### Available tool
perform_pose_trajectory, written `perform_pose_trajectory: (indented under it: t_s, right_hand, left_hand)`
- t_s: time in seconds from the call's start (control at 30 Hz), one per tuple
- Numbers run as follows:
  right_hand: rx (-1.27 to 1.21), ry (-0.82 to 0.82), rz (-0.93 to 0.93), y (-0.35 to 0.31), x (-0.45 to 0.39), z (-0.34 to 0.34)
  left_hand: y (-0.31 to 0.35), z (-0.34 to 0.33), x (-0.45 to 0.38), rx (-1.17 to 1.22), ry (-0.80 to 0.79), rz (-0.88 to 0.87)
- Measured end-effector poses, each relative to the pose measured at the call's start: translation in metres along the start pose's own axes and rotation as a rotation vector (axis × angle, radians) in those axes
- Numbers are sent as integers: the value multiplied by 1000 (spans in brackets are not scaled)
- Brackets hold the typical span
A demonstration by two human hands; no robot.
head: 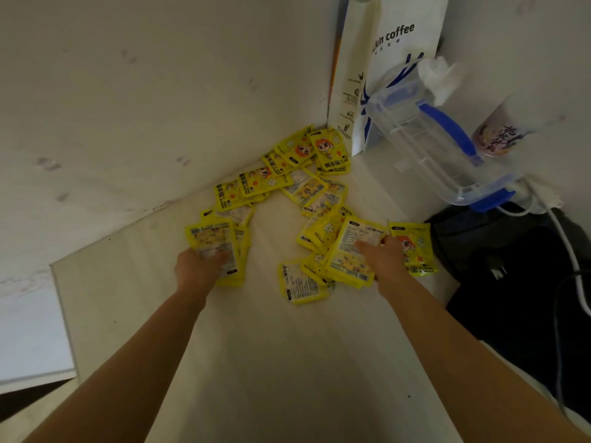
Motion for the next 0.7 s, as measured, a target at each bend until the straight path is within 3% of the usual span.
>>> perform_pose_trajectory:
  t_s: [0.33, 0.7]
  right_hand:
    - [35, -130, 185, -6, 49, 10]
    - [-109, -265, 145, 56, 143, 36]
  left_hand:
    - [-14, -36, 77, 174, -147, -7]
    - [-39, -51, 174, 155, -302, -57]
Point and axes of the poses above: each hand's wrist, its own x-axis away from the middle knuckle, its own z-axis out of the back of the hand, y = z × x, the point moved 8 cm from there along -x, towards the middle knuckle, and after that the axes turned 4 degrees about x, right-handed, at the moved point
